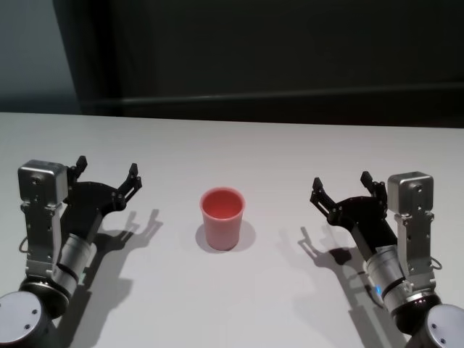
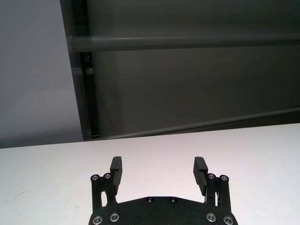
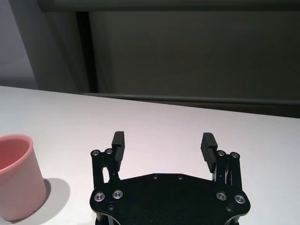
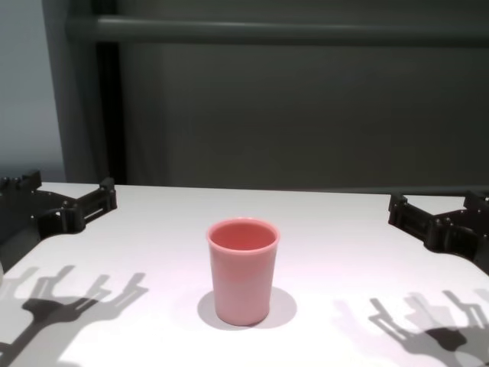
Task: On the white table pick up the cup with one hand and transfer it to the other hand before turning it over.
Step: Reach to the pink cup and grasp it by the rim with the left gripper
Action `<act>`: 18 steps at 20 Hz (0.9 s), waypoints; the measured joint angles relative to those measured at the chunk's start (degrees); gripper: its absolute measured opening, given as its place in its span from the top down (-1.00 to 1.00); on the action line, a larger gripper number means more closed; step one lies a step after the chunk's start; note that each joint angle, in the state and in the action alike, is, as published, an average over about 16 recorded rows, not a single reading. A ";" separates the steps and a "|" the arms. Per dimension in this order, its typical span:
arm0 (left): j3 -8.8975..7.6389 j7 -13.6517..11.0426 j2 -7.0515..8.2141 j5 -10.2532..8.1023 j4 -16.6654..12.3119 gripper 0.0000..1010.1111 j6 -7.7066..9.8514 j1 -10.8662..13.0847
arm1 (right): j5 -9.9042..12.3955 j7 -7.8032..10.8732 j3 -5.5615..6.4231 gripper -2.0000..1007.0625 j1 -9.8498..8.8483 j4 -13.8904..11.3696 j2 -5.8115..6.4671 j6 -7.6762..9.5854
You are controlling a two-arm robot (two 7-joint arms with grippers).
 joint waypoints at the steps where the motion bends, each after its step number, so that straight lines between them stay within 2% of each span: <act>1: 0.00 0.00 0.00 0.00 0.00 -0.99 0.00 0.00 | 0.00 0.00 0.00 -0.99 0.00 0.00 0.00 0.00; 18: 0.00 0.00 0.00 0.00 0.00 -0.99 0.00 0.00 | 0.00 0.00 0.00 -0.99 0.00 0.00 0.00 0.00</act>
